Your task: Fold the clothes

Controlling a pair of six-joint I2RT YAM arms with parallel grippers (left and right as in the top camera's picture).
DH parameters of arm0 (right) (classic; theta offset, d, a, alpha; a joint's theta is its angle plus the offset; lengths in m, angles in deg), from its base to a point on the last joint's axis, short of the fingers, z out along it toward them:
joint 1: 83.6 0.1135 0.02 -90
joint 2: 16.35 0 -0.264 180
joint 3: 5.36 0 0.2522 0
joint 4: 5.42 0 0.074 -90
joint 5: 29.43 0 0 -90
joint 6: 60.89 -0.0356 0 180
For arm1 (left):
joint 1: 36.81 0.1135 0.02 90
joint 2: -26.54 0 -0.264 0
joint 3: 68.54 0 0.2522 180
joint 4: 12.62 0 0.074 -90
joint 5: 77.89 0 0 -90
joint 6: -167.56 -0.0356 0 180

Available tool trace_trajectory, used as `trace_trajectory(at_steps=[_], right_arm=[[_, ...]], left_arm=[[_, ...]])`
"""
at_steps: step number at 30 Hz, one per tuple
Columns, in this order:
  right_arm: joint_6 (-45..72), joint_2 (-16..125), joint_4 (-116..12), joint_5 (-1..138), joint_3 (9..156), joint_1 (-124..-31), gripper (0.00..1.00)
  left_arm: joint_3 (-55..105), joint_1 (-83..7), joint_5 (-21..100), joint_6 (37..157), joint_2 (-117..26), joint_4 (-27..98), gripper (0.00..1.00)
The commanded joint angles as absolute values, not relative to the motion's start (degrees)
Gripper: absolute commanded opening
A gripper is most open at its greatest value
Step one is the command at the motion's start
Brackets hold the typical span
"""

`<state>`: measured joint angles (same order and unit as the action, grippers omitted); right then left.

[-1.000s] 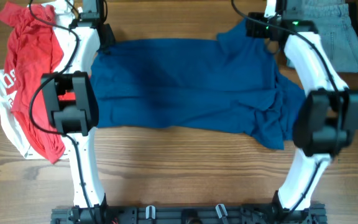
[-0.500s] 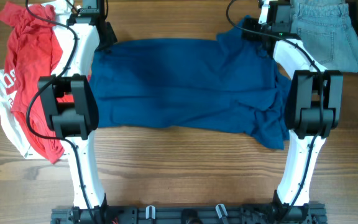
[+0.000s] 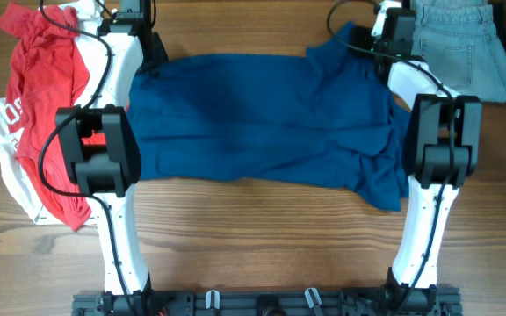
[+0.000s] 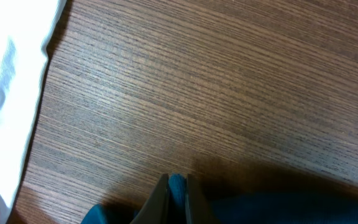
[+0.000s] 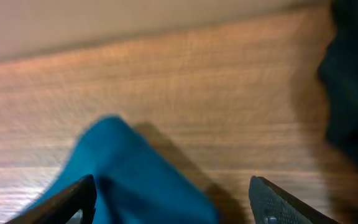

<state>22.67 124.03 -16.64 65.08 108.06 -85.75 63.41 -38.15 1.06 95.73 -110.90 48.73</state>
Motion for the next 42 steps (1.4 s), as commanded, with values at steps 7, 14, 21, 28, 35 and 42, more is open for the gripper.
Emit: trace_trajectory(at_steps=[7,14,21,28,35,42], right_arm=[[21.44,125.62,-14.95,70.51,108.47,-85.55,0.63],[21.01,125.52,-17.1,73.06,110.18,-85.44,0.19],[21.66,124.86,-27.78,73.04,119.92,-86.76,0.18],[25.97,123.0,-42.86,73.08,129.61,-88.18,0.13],[30.38,123.05,-42.8,74.81,129.89,-87.89,0.28],[35.35,127.59,-38.89,74.35,129.89,-84.94,0.55]], left_arm=[[63.63,-38.2,1.3,96.5,-109.46,48.8,0.04],[63.63,-38.2,1.3,96.5,-109.46,48.77,0.04],[63.63,-38.17,1.21,96.48,-109.46,48.77,0.04],[63.63,-36.99,1.12,96.45,-109.02,48.84,0.04],[63.63,-35.99,1.23,96.48,-108.02,48.82,0.04],[63.63,-36.01,3.72,96.5,-108.02,48.55,0.04]])
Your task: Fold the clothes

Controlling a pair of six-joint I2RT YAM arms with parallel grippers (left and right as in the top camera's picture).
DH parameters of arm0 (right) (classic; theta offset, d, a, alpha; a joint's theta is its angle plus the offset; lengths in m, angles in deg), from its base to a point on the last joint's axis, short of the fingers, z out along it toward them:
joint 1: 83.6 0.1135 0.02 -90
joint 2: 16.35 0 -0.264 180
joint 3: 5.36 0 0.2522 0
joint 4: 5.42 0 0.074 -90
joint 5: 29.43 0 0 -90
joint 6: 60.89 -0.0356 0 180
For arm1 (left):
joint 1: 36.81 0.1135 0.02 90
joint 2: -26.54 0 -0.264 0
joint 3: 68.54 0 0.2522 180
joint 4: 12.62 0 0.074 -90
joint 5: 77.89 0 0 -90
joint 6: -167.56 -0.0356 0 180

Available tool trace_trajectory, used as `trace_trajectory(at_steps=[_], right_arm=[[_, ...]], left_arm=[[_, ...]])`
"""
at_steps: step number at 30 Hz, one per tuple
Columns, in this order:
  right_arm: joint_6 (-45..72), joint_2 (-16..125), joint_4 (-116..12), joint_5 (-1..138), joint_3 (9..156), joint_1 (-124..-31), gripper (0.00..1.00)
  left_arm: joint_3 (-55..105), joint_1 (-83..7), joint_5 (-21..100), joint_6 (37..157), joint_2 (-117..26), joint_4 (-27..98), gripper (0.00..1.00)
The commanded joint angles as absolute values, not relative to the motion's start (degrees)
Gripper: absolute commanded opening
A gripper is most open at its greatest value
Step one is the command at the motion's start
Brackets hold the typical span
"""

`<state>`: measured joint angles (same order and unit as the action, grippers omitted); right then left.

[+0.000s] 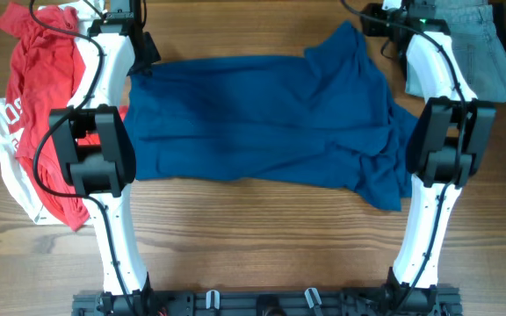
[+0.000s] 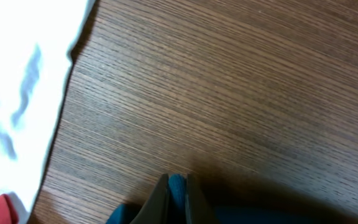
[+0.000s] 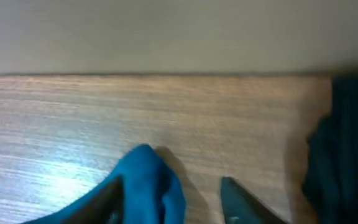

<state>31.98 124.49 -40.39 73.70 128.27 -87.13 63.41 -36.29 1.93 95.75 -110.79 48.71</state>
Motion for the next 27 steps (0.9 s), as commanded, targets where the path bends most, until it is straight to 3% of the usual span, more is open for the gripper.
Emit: trace_trajectory(at_steps=[1,27], right_arm=[[35.28,128.27,-38.3,74.09,129.89,-84.53,0.56],[34.73,135.0,-33.16,66.88,129.89,-82.54,0.56]], left_arm=[[63.63,-36.01,3.72,96.5,-108.02,48.58,0.04],[63.63,-36.01,3.7,96.48,-108.02,49.87,0.04]])
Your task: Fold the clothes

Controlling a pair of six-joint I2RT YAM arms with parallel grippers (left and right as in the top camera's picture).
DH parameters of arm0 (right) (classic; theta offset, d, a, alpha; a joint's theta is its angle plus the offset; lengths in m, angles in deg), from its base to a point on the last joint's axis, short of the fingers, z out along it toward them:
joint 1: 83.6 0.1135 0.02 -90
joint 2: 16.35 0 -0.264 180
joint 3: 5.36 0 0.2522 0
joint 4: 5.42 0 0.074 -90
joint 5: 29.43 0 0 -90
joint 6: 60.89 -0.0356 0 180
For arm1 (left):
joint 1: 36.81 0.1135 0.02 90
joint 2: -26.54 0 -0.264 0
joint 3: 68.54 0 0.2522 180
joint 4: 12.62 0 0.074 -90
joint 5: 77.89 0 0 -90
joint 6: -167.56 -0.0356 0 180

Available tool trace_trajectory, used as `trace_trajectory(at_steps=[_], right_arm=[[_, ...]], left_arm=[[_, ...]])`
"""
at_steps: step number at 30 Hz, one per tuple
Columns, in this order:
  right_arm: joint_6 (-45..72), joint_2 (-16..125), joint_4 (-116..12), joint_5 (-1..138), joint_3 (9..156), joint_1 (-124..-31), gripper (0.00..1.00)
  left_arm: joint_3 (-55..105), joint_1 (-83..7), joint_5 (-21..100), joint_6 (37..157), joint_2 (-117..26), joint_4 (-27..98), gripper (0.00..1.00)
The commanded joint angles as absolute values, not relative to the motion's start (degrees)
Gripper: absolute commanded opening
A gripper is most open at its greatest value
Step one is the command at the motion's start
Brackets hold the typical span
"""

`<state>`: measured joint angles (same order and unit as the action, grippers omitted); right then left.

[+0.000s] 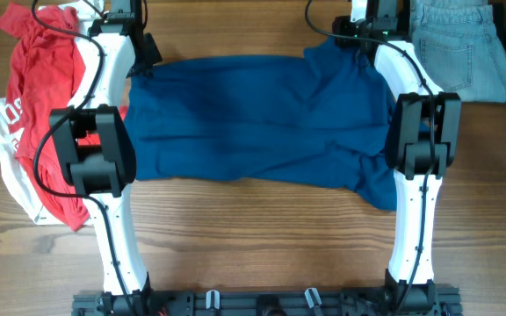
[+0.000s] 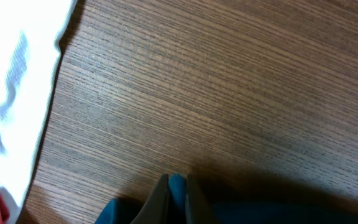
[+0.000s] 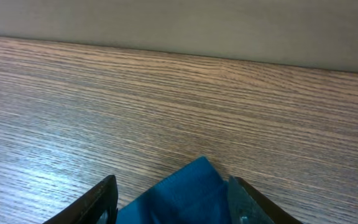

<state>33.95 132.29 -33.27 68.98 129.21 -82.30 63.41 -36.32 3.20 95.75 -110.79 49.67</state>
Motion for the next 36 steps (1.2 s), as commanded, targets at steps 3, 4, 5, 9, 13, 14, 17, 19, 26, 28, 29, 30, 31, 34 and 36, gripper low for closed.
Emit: trace_trajectory(at_steps=[3,4,5,9,13,14,17,19,26,28,29,30,31,34,36], right_arm=[[34.49,135.15,-33.31,66.09,129.89,-82.56,0.54],[34.38,135.15,-33.4,65.81,129.89,-82.73,0.52],[34.03,135.15,-33.53,65.54,129.89,-82.89,0.51],[33.07,135.15,-34.76,65.43,129.89,-83.59,0.49],[33.03,135.15,-36.2,65.98,129.89,-83.74,0.36],[32.94,135.15,-36.39,66.64,129.89,-83.72,0.31],[30.06,135.15,-36.64,66.96,129.89,-83.67,0.1],[28.5,135.13,-36.64,67.21,129.91,-83.61,0.07],[25.95,129.54,-39.08,69.76,130.02,-83.63,0.04],[25.97,126.24,-41.25,69.54,130.02,-83.74,0.04],[26.01,124.47,-42.78,69.54,130.02,-83.74,0.04],[26.06,122.59,-44.42,69.54,130.02,-83.8,0.04],[26.06,120.84,-46.01,69.54,130.02,-83.83,0.04],[26.12,115.46,-51.54,69.57,130.02,-83.85,0.04],[26.19,112.53,-55.39,69.57,130.02,-83.85,0.04]], left_arm=[[63.63,-36.01,3.7,96.48,-108.02,49.87,0.04],[63.63,-36.01,3.7,96.48,-108.02,49.87,0.04],[63.63,-36.01,3.7,96.48,-108.02,49.87,0.04],[63.63,-36.01,3.7,96.48,-108.02,49.84,0.04],[63.63,-36.01,3.68,96.48,-108.02,49.84,0.04],[63.63,-35.99,3.68,96.45,-108.02,49.84,0.04],[63.63,-35.99,3.7,96.48,-108.02,49.84,0.04],[63.63,-35.99,3.68,96.45,-108.02,49.84,0.04],[63.65,-35.66,3.26,96.32,-107.89,49.41,0.04],[63.65,-35.44,3.24,95.99,-107.25,49.39,0.04],[63.65,-35.31,3.26,96.02,-106.75,49.43,0.04],[63.65,-35.2,3.29,96.02,-106.14,49.65,0.04],[63.65,-35.11,3.31,96.04,-105.31,49.91,0.04],[63.65,-35.03,3.31,96.02,-102.49,51.02,0.04],[63.65,-35.03,3.31,96.02,-100.61,52.03,0.04]])
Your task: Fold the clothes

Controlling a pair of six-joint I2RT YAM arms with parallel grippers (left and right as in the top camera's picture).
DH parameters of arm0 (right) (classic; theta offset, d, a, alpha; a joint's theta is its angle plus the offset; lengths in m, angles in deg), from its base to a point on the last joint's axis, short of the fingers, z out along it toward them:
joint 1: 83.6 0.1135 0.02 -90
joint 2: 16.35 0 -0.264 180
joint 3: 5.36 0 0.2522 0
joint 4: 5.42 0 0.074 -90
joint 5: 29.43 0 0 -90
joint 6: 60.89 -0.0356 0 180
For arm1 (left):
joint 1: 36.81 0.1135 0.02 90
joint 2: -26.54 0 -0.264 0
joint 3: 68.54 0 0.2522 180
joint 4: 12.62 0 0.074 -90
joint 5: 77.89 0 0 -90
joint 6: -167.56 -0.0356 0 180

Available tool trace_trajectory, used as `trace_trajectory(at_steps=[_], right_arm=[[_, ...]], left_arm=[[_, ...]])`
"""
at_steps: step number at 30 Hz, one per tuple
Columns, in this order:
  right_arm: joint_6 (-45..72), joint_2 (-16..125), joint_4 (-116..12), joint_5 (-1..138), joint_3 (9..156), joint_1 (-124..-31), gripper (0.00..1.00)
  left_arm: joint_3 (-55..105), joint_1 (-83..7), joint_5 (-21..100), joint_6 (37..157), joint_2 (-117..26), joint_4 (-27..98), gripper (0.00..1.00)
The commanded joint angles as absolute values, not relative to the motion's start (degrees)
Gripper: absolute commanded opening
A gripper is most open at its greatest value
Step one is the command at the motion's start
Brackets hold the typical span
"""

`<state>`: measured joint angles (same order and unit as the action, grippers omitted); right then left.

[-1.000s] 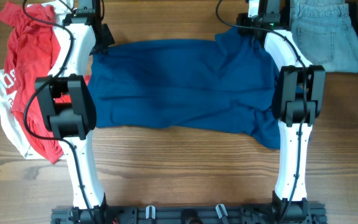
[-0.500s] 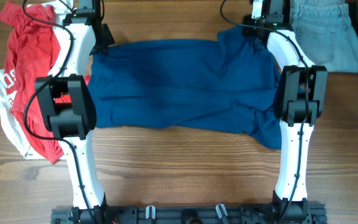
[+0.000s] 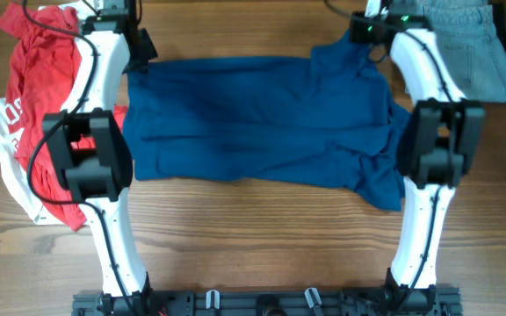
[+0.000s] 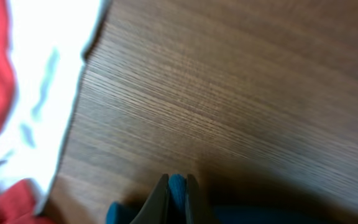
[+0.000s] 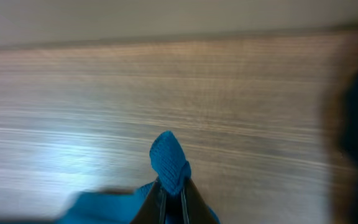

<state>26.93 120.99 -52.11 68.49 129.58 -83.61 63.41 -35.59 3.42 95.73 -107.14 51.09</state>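
Observation:
A blue garment (image 3: pixel 262 118) lies spread across the middle of the wooden table. My left gripper (image 3: pixel 135 60) is at its far left corner, shut on a pinch of blue cloth (image 4: pixel 177 185). My right gripper (image 3: pixel 358 37) is at the far right corner, shut on a bunched tip of the same blue cloth (image 5: pixel 169 160). In the right wrist view the tip sticks up between the fingers. The near right part of the garment (image 3: pixel 385 180) is rumpled.
A red and white heap of clothes (image 3: pixel 33 96) lies at the left edge, its white cloth (image 4: pixel 36 93) close to my left gripper. Folded light denim jeans (image 3: pixel 464 48) sit at the far right corner, beside a dark item.
My right gripper, open over the far right corner of the blue garment then, is now shut on its tip. The left gripper, still shut on its corner, has shifted slightly towards the red and white heap.
My left gripper stayed shut on the garment's far left corner throughout. The right gripper was open beside the far right corner, then open farther back near the jeans, then open over the corner's tip, and now it is shut on that tip.

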Motion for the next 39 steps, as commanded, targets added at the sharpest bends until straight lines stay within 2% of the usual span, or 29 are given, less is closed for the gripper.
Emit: trace_trajectory(at_steps=[1,11,17,26,39], right_arm=[[26.23,111.26,-57.53,69.57,130.02,-83.87,0.04],[25.44,105.67,-87.37,69.57,130.02,-84.48,0.04],[24.37,104.9,-98.77,69.54,130.02,-84.72,0.04],[24.22,104.29,-108.39,67.29,129.76,-84.72,0.04],[24.4,104.29,-111.34,65.0,124.78,-84.77,0.04]], left_arm=[[63.65,-35.03,3.31,96.02,-99.76,52.6,0.04],[63.63,-35.03,3.31,96.04,-96.46,65.25,0.04],[63.63,-35.03,6.56,96.45,-96.48,72.86,0.04],[61.14,-35.09,6.78,99.56,-96.48,80.71,0.04],[41.05,-35.07,9.3,100.52,-96.48,77.38,0.04]])
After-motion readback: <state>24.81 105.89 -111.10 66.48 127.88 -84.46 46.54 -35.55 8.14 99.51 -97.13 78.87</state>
